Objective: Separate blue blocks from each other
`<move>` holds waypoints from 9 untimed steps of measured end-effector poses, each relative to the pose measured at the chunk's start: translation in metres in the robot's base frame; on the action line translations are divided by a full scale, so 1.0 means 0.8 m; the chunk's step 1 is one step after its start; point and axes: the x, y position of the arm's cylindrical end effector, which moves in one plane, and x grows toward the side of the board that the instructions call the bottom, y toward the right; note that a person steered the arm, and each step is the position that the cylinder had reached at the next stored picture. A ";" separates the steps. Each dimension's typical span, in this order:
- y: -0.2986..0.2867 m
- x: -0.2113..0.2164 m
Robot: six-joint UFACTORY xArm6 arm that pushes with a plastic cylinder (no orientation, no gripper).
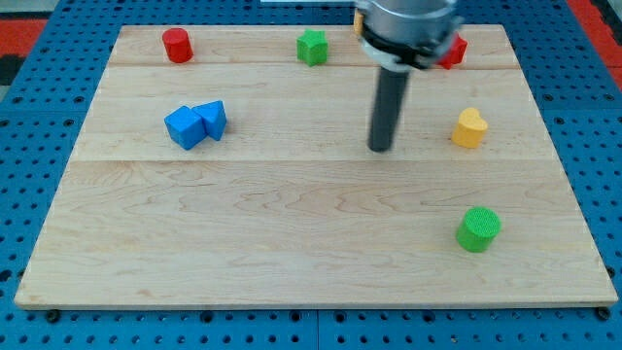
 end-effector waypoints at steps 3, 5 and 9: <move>-0.156 -0.067; -0.195 -0.069; -0.222 -0.049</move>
